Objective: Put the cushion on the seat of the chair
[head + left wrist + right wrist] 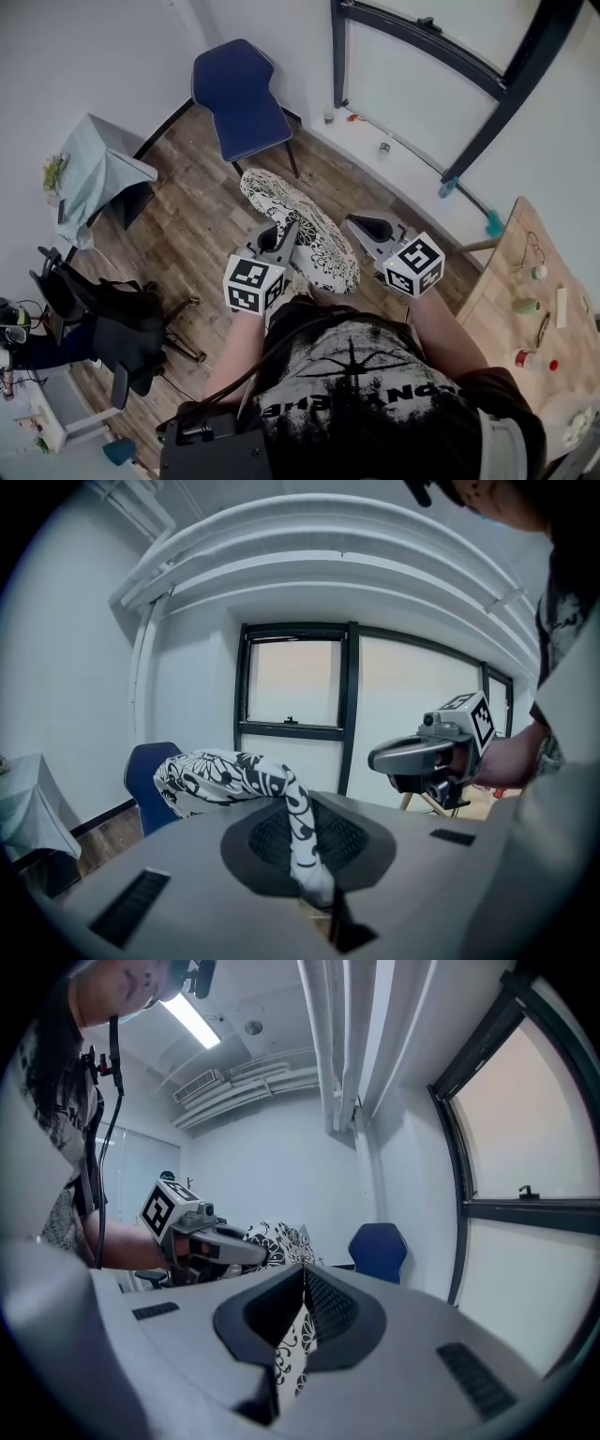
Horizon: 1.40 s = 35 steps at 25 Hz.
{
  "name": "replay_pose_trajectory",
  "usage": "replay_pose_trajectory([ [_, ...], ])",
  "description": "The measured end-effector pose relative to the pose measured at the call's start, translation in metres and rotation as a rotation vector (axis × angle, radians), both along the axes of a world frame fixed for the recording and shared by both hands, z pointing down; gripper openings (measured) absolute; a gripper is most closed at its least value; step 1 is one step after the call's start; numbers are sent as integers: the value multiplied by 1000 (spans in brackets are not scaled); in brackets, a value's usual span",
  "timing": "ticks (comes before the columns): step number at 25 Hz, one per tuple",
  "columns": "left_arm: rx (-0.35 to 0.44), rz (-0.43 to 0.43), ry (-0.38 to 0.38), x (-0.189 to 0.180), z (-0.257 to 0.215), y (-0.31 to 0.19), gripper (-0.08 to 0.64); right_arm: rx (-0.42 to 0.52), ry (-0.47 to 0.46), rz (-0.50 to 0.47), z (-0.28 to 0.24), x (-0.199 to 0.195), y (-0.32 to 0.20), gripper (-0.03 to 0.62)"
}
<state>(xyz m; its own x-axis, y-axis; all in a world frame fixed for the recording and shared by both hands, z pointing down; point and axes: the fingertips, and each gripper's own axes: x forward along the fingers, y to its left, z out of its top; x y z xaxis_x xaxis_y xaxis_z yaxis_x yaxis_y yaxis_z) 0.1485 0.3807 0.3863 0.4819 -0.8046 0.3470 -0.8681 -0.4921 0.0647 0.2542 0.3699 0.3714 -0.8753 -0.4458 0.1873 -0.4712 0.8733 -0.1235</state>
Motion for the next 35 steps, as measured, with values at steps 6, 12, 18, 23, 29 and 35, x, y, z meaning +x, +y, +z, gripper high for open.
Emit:
replay_pose_trajectory([
  [6, -9, 2, 3, -19, 4, -29, 28, -25, -15, 23, 3, -17, -32, 17],
  [12, -13, 14, 8, -45, 3, -70, 28, -31, -14, 33, 2, -43, -67, 18],
  [18, -19, 51, 14, -68, 5, -112, 28, -34, -13, 64, 3, -68, -104, 17],
  [23, -26, 82, 16, -90, 8, -145, 28, -43, -22, 85, 6, -93, -134, 17],
  [29, -29, 111, 16, -128, 11, -179, 28, -39, -21, 99, 7, -136, -167, 18],
  [35, -24, 113, 30, -160, 18, -203, 28, -34, -17, 103, 13, -172, -191, 17],
])
